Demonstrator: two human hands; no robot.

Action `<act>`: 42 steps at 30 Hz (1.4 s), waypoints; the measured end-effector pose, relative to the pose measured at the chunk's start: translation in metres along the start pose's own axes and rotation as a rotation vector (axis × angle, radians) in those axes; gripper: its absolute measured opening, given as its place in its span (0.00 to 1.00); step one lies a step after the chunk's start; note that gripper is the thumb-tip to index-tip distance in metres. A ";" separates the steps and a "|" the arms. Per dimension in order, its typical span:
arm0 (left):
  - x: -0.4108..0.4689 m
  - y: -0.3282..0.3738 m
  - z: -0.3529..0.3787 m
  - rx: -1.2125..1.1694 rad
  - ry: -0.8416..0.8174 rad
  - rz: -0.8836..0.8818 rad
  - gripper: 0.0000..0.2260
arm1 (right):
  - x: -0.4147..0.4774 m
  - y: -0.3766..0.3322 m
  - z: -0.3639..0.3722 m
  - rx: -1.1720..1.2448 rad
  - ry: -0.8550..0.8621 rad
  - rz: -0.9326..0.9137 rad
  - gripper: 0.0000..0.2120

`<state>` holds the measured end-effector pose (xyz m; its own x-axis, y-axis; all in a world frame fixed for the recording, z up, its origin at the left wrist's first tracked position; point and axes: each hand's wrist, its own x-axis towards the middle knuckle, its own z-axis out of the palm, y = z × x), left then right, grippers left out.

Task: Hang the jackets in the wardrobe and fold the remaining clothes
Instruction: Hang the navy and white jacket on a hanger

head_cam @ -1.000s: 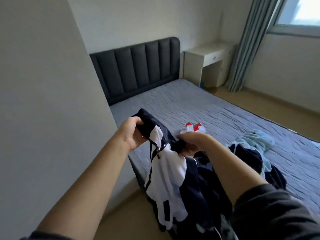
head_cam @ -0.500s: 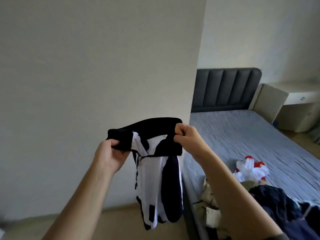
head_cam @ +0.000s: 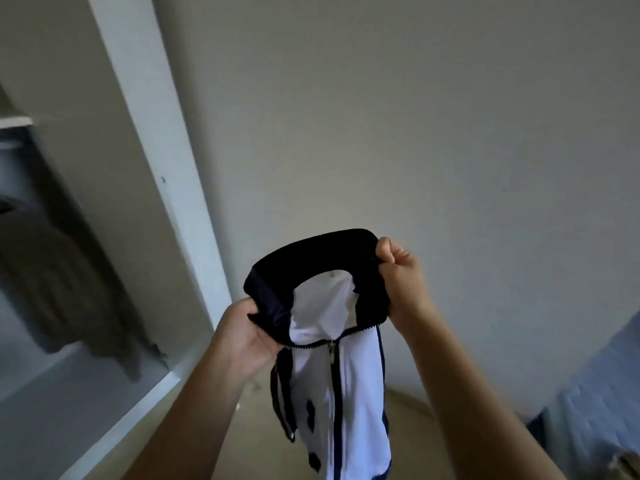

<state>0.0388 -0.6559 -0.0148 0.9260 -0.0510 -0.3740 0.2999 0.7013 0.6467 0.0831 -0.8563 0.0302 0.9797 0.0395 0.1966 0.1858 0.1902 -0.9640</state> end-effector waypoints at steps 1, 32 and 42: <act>-0.008 0.010 -0.017 -0.016 -0.009 0.029 0.12 | 0.001 0.005 0.023 0.006 -0.047 0.015 0.22; -0.086 0.328 -0.353 -0.396 0.682 0.811 0.27 | 0.121 0.218 0.574 -0.438 -1.120 0.391 0.19; -0.074 0.452 -0.482 -0.344 0.773 0.673 0.19 | 0.132 0.285 0.737 -0.471 -0.983 0.611 0.16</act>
<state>-0.0049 0.0082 -0.0151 0.4448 0.7974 -0.4079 -0.4084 0.5859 0.7000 0.2095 -0.0735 -0.0866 0.4816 0.7519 -0.4502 -0.0713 -0.4784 -0.8752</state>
